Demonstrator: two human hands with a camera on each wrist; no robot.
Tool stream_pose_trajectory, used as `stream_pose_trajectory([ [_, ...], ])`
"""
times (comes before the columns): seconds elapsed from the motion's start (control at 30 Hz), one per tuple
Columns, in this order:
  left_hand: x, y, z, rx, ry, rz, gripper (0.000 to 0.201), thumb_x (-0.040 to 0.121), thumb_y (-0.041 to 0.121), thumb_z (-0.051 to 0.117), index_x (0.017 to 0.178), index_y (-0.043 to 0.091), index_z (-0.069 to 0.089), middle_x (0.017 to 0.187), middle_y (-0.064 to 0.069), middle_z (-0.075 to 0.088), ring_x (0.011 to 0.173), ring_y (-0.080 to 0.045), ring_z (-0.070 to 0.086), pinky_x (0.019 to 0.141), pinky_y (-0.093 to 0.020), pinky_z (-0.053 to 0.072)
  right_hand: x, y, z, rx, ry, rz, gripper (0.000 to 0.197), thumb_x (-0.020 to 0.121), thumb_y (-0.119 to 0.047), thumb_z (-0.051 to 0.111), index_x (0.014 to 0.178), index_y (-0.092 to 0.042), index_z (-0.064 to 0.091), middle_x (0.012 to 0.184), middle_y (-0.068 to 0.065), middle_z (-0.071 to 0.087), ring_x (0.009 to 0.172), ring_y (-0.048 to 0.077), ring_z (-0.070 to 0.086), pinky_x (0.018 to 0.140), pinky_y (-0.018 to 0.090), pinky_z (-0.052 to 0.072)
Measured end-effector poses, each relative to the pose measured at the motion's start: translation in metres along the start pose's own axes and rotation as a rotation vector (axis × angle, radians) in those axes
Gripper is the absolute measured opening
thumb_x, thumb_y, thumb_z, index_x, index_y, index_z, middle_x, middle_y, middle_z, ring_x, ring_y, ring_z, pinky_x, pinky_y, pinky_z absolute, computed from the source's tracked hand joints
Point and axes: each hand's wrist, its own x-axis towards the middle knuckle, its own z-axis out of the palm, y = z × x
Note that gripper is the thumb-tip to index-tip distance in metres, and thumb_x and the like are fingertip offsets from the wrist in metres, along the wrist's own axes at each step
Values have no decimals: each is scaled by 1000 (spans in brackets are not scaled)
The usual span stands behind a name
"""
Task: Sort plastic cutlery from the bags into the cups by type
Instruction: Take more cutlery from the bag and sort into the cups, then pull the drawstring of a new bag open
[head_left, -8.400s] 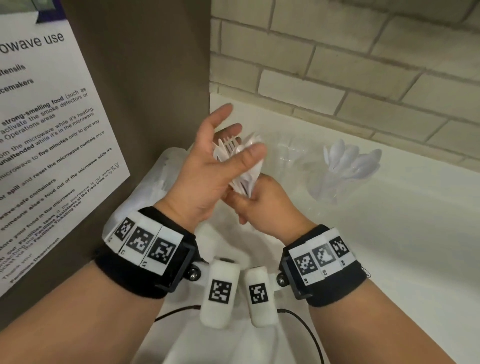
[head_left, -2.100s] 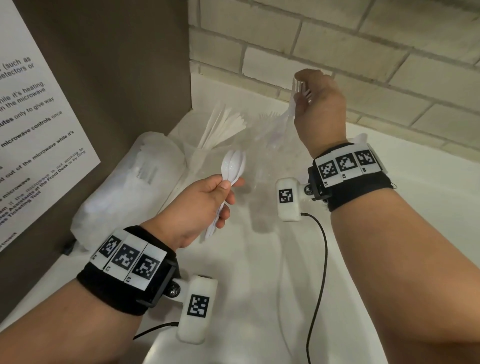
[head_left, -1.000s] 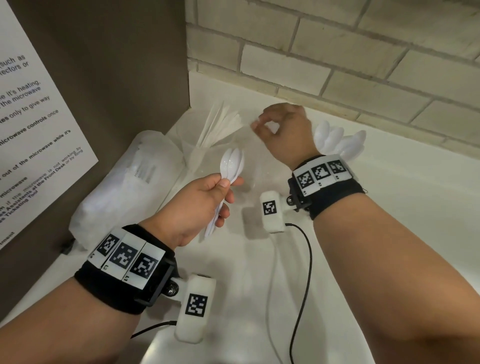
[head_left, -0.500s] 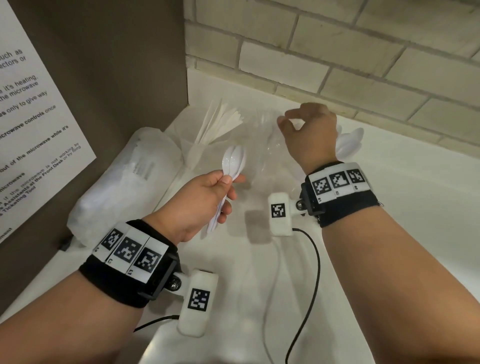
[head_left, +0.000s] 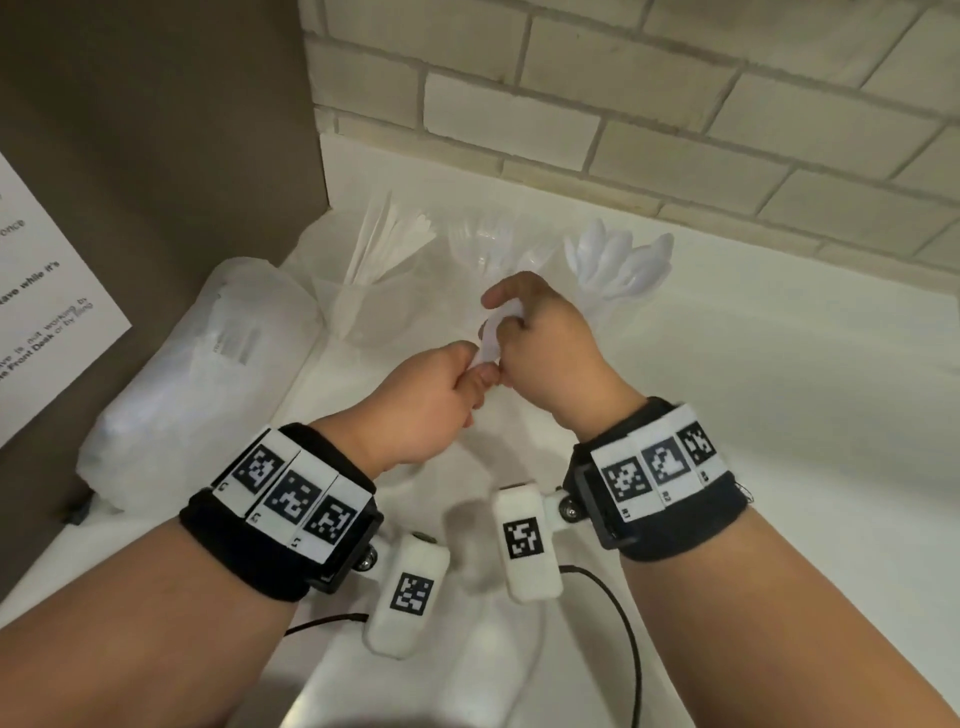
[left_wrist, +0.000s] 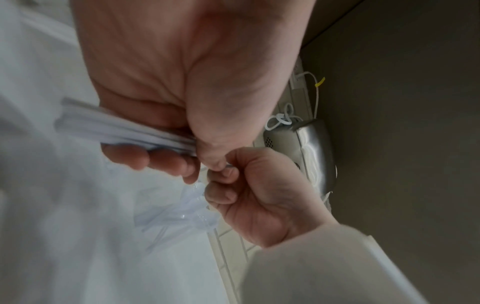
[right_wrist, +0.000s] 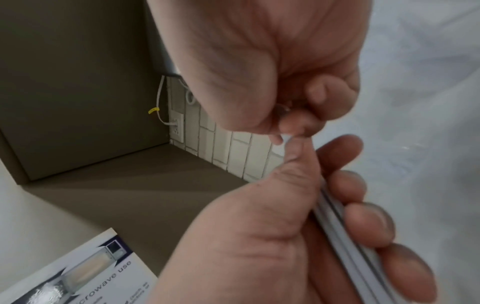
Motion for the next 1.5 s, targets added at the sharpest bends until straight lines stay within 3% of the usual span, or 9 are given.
stream_pose_trajectory([
  [0.17, -2, 2, -2, 239, 40, -21, 32, 93, 47, 49, 114, 24, 56, 116, -1, 56, 105, -15, 54, 90, -28, 41, 5, -5, -40, 61, 193, -60, 33, 88, 9, 33, 113, -3, 52, 87, 9, 61, 65, 7, 55, 53, 12, 39],
  [0.27, -6, -12, -26, 633, 306, -212, 65, 88, 58, 51, 143, 28, 35, 153, -10, 21, 143, -31, 13, 114, -48, 18, 22, -8, -80, -81, 510, -153, 38, 84, 7, 31, 112, -3, 53, 88, 5, 57, 70, 10, 52, 53, 13, 34],
  [0.37, -14, -28, -54, 832, 424, -466, 65, 87, 54, 53, 144, 32, 28, 158, -16, 0, 144, -41, -12, 112, -63, 5, 38, -5, -97, -235, 655, -223, 48, 74, 7, 29, 114, -5, 52, 95, 2, 52, 75, 16, 47, 55, 13, 32],
  [0.5, -22, -38, -73, 798, 337, -697, 63, 91, 42, 55, 144, 41, 21, 158, -12, -14, 141, -43, 12, 109, -61, 22, 58, 9, -88, -367, 586, -96, 53, 73, 12, 30, 118, -8, 49, 113, 10, 56, 85, 27, 56, 66, 30, 38],
  [0.63, -24, -42, -79, 891, 179, -789, 69, 87, 44, 55, 144, 48, 15, 145, -18, 28, 122, -39, 29, 88, -46, 33, 71, 34, -72, -469, 426, 66, 42, 84, 8, 36, 123, -5, 45, 122, 14, 55, 103, 33, 58, 70, 31, 37],
  [1.0, -35, -28, -47, 722, -98, -601, 101, 66, 50, 79, 140, 37, 13, 129, -13, 23, 85, -28, 58, 82, -41, 55, 58, 35, -54, -565, 407, 23, 51, 88, -8, 46, 138, -18, 42, 150, 7, 30, 99, 34, 61, 82, 34, 44],
  [1.2, -32, -20, -37, 525, -101, -482, 91, 71, 46, 74, 141, 39, 17, 121, -7, 35, 86, -19, 56, 75, -29, 50, 10, 16, -10, -370, 247, -150, 19, 93, -21, 51, 100, -13, 66, 98, 7, 71, 89, 24, 65, 70, 23, 41],
  [1.3, -28, -20, -35, 237, 51, -368, 83, 74, 42, 72, 141, 36, 22, 127, -4, 43, 98, -18, 55, 78, -26, 44, -9, 21, 7, -298, 103, -15, 51, 97, -46, 42, 79, -4, 64, 74, 13, 70, 74, 31, 65, 71, 34, 50],
  [1.5, -34, -19, -18, -553, 226, -38, 79, 77, 17, 79, 133, 38, 27, 129, 3, 50, 110, -12, 61, 91, -32, 54, -36, 22, 26, 537, -330, 287, 65, 84, -69, 44, 129, -22, 50, 117, 0, 68, 103, 17, 68, 89, 42, 56],
])
